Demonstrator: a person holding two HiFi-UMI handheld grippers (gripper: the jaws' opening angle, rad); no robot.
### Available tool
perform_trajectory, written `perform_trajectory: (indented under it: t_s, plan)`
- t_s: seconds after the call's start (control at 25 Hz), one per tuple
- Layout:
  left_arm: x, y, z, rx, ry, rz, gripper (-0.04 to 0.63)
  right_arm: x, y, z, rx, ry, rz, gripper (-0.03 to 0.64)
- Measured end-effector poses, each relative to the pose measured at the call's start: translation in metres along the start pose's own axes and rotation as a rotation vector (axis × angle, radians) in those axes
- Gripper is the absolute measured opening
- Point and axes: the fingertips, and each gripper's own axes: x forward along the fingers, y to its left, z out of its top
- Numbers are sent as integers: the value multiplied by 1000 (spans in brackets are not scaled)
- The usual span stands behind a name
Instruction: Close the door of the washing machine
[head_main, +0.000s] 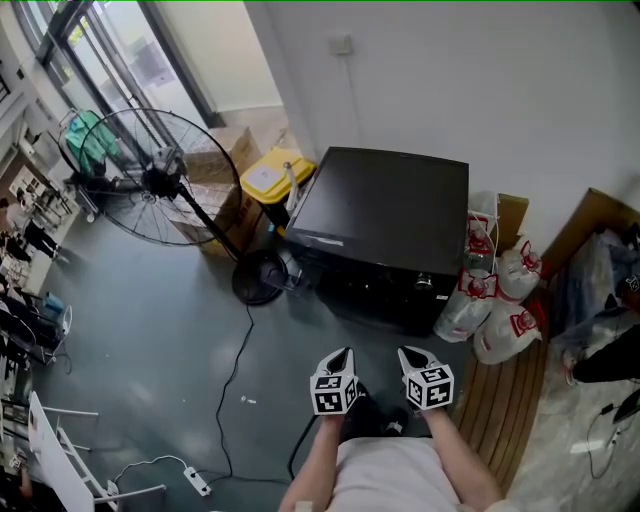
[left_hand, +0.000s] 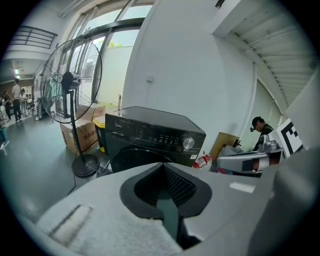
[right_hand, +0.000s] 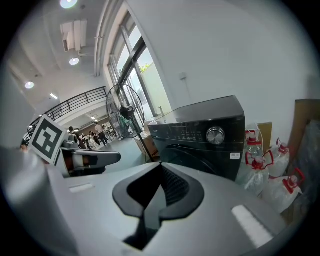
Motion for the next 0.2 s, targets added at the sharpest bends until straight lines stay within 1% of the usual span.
perform_trajectory:
  t_s: [0.2]
  plan:
    - [-1,5,0,-18,-6,5,5,-2,-1,-1,-3,5,-10,2]
